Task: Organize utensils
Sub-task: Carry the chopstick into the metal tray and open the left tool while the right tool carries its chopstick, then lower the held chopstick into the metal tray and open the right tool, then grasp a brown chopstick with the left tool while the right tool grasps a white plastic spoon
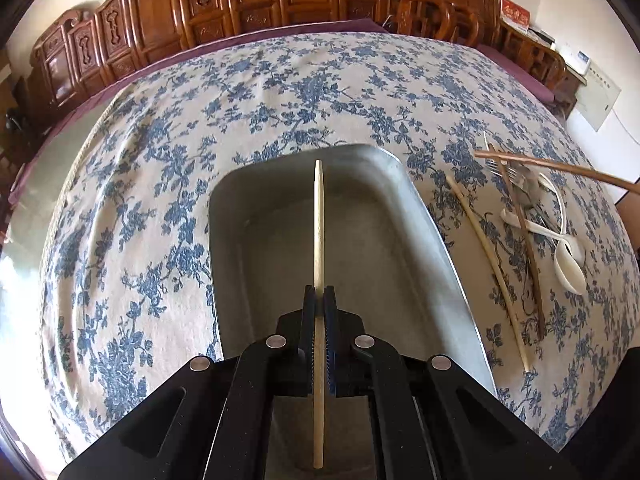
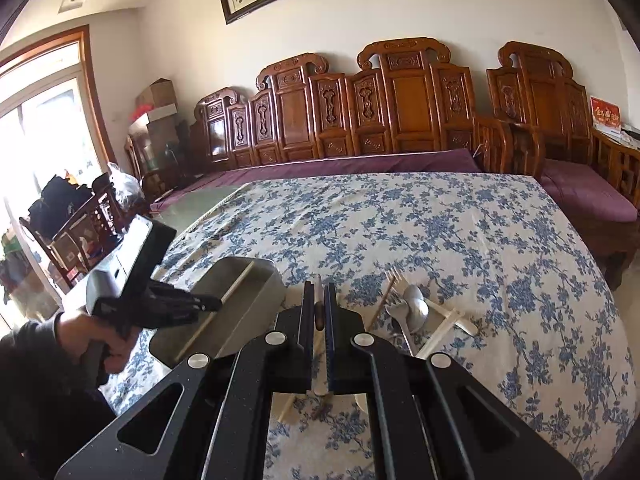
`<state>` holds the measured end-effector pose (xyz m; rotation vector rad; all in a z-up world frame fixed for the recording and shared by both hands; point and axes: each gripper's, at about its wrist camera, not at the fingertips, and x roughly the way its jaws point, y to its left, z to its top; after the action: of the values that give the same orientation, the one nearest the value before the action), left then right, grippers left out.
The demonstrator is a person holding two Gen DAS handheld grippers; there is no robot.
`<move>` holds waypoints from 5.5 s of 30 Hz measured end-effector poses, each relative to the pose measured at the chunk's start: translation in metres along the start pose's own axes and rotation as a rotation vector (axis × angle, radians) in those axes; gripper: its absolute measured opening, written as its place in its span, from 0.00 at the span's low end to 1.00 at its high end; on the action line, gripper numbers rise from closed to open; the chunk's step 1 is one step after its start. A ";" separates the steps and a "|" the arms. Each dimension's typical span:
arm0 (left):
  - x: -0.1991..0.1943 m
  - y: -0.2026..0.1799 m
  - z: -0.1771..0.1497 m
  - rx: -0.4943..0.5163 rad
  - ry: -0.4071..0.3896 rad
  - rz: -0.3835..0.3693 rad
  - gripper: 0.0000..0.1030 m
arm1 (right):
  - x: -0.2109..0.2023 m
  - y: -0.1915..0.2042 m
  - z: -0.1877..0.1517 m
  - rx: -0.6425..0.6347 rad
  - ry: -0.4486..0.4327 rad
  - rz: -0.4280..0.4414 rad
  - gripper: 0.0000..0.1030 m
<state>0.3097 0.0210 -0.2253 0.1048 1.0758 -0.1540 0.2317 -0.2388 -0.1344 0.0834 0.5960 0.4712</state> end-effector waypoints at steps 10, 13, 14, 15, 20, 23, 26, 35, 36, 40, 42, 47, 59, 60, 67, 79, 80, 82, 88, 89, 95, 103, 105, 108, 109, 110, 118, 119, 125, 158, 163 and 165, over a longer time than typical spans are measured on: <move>-0.018 0.019 -0.004 -0.071 -0.057 -0.068 0.04 | 0.023 0.051 0.013 -0.073 0.018 0.028 0.06; -0.029 0.026 -0.003 -0.093 -0.090 -0.079 0.04 | 0.030 0.064 0.017 -0.083 0.020 0.040 0.06; -0.034 0.028 -0.003 -0.095 -0.102 -0.078 0.04 | 0.031 0.067 0.018 -0.086 0.020 0.043 0.06; -0.037 0.030 -0.003 -0.097 -0.110 -0.075 0.04 | 0.034 0.072 0.018 -0.091 0.022 0.048 0.06; -0.054 0.047 -0.007 -0.117 -0.154 -0.047 0.04 | 0.058 0.098 0.015 -0.119 0.056 0.069 0.06; -0.062 0.057 -0.010 -0.138 -0.170 -0.041 0.04 | 0.075 0.108 0.010 -0.130 0.075 0.066 0.06; -0.067 0.068 -0.013 -0.162 -0.183 -0.025 0.04 | 0.094 0.116 0.004 -0.142 0.094 0.051 0.06; -0.073 0.077 -0.015 -0.186 -0.202 -0.006 0.04 | 0.115 0.129 -0.017 -0.152 0.136 0.025 0.06; -0.073 0.076 -0.016 -0.185 -0.203 -0.005 0.04 | 0.116 0.131 -0.020 -0.155 0.148 0.027 0.06; -0.073 0.076 -0.016 -0.185 -0.206 -0.007 0.04 | 0.120 0.136 -0.034 -0.150 0.199 0.041 0.07; -0.074 0.076 -0.016 -0.183 -0.207 -0.006 0.04 | 0.122 0.136 -0.041 -0.145 0.224 0.053 0.08; -0.074 0.076 -0.016 -0.183 -0.208 -0.007 0.04 | 0.128 0.133 -0.050 -0.119 0.270 0.086 0.10; -0.080 0.056 -0.013 -0.165 -0.227 -0.020 0.04 | 0.099 0.113 -0.039 -0.094 0.241 0.136 0.28; -0.081 0.053 -0.013 -0.162 -0.230 -0.023 0.04 | 0.091 0.106 -0.036 -0.092 0.230 0.128 0.28; -0.084 0.015 -0.009 -0.113 -0.257 -0.049 0.25 | 0.045 0.037 -0.030 -0.101 0.196 -0.014 0.28; -0.082 -0.061 -0.009 -0.005 -0.257 -0.095 0.29 | 0.060 -0.066 -0.057 -0.091 0.294 -0.191 0.38; -0.080 -0.065 -0.009 -0.001 -0.253 -0.101 0.29 | 0.065 -0.069 -0.062 -0.083 0.302 -0.191 0.38; -0.077 -0.073 -0.009 0.010 -0.242 -0.113 0.29 | 0.070 -0.074 -0.068 -0.067 0.317 -0.186 0.38; -0.068 -0.100 -0.013 0.079 -0.213 -0.120 0.29 | 0.077 -0.081 -0.079 -0.064 0.353 -0.196 0.39; -0.067 -0.103 -0.014 0.084 -0.211 -0.122 0.29 | 0.079 -0.083 -0.081 -0.061 0.363 -0.201 0.40; -0.066 -0.112 -0.016 0.100 -0.205 -0.119 0.29 | 0.078 -0.090 -0.081 -0.022 0.366 -0.196 0.36; -0.062 -0.117 -0.019 0.115 -0.191 -0.106 0.29 | 0.061 -0.100 -0.072 0.017 0.302 -0.223 0.16; -0.061 -0.119 -0.018 0.117 -0.191 -0.106 0.29 | 0.062 -0.103 -0.070 0.016 0.306 -0.245 0.07; -0.059 -0.122 -0.019 0.121 -0.189 -0.106 0.29 | 0.063 -0.109 -0.071 0.033 0.313 -0.253 0.02; -0.058 -0.123 -0.020 0.125 -0.187 -0.105 0.29 | 0.062 -0.110 -0.070 0.036 0.310 -0.247 0.02; -0.057 -0.123 -0.020 0.127 -0.185 -0.104 0.29 | 0.061 -0.111 -0.069 0.038 0.307 -0.247 0.02; -0.047 -0.128 -0.022 0.135 -0.165 -0.102 0.29 | 0.047 -0.119 -0.061 0.081 0.246 -0.242 0.02; -0.045 -0.128 -0.021 0.138 -0.163 -0.102 0.29 | 0.045 -0.120 -0.060 0.087 0.240 -0.241 0.02; -0.032 -0.140 -0.015 0.151 -0.144 -0.130 0.27 | 0.045 -0.121 -0.058 0.108 0.224 -0.218 0.02; 0.019 -0.160 0.000 0.147 -0.057 -0.094 0.04 | 0.051 -0.107 -0.055 0.101 0.219 -0.142 0.02; -0.006 -0.155 -0.004 0.145 -0.096 -0.113 0.04 | 0.048 -0.097 -0.054 0.089 0.211 -0.136 0.02; -0.017 -0.153 -0.006 0.146 -0.115 -0.114 0.04 | 0.047 -0.093 -0.055 0.082 0.212 -0.134 0.02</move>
<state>0.2702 -0.1271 -0.2146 0.1644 0.9558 -0.3380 0.2726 -0.3037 -0.2233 0.0718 0.8235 0.3271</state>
